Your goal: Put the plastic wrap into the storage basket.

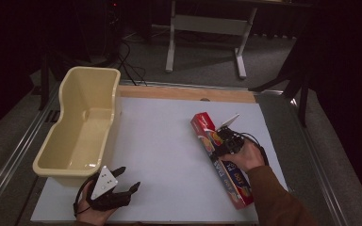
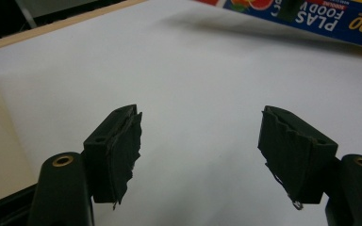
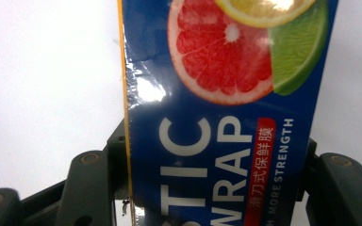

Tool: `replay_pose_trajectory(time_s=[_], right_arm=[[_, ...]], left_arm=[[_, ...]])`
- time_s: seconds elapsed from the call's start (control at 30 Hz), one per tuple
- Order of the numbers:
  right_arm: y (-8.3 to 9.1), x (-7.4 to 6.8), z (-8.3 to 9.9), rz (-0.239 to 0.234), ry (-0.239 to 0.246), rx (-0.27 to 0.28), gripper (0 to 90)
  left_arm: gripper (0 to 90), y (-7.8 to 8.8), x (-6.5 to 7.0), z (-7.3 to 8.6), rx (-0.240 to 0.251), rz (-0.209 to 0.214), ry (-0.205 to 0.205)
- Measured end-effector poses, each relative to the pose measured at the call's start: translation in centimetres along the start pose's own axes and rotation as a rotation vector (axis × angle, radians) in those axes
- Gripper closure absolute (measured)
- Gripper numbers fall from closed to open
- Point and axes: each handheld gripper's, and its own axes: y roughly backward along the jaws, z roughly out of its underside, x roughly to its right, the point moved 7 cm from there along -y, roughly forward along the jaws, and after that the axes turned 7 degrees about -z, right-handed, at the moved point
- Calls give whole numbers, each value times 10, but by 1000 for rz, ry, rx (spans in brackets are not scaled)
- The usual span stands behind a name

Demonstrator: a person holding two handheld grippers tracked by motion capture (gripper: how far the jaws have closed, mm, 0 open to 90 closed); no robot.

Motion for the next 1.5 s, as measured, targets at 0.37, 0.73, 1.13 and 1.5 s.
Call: replay_pose_trajectory(time_s=[0.37, 0.73, 1.13, 1.5], right_arm=[[15, -24, -20, -194, -63, 108, 400], [27, -57, -43, -433, -121, 190, 400], [35, -95, -67, -622, -174, 296, 399], [43, -122, -92, -750, -233, 364, 398]], left_arm=[[302, 1, -1, 0, 3, -4, 3], [305, 1, -1, 0, 2, -5, 4], [297, 1, -2, 0, 6, -3, 13], [295, 0, -2, 0, 6, 0, 14]])
